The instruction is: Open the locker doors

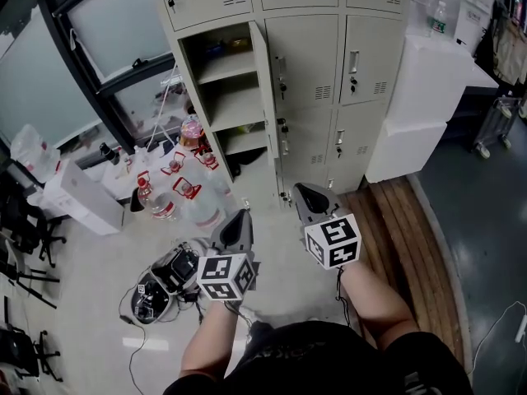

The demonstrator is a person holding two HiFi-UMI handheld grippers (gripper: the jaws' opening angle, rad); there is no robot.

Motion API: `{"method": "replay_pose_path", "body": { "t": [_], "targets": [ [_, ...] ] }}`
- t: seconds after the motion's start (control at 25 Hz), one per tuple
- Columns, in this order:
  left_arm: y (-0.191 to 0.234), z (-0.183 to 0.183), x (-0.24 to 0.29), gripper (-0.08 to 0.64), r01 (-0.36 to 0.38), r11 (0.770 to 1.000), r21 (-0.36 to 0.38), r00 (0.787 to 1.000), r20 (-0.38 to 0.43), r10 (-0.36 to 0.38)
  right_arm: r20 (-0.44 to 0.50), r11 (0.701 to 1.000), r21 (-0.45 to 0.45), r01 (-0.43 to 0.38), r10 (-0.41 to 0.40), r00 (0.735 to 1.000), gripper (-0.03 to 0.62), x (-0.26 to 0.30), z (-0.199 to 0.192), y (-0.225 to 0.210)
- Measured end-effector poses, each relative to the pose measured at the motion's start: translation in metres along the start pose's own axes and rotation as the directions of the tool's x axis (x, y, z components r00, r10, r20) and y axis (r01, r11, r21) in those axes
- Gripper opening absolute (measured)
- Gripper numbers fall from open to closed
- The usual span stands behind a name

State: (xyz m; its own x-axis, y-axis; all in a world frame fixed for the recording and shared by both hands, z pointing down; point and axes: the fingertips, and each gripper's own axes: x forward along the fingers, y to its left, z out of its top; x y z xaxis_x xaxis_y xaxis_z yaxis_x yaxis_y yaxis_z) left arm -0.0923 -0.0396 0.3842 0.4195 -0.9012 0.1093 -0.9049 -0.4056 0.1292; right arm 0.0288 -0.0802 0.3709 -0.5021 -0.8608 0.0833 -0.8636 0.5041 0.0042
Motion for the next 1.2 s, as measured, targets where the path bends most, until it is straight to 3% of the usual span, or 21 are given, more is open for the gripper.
{"method": "replay_pose_path", "body": {
  "t": [0.72, 1.2],
  "targets": [
    [-0.006, 0.003, 0.012, -0.002, 0.029, 0.999, 0.015, 1.000, -0.004, -0.029, 0.001, 1.000, 0.015, 0.021, -0.021, 1.000, 0.000, 0.001, 0.000, -0.010],
    [-0.036, 0.007, 0.023, -0.002, 0.048, 0.999, 0.025, 0.999, -0.004, -0.048, 0.016, 0.999, 0.030, 0.045, -0.045, 0.999, 0.000, -0.022, 0.003, -0.038]
  ]
}}
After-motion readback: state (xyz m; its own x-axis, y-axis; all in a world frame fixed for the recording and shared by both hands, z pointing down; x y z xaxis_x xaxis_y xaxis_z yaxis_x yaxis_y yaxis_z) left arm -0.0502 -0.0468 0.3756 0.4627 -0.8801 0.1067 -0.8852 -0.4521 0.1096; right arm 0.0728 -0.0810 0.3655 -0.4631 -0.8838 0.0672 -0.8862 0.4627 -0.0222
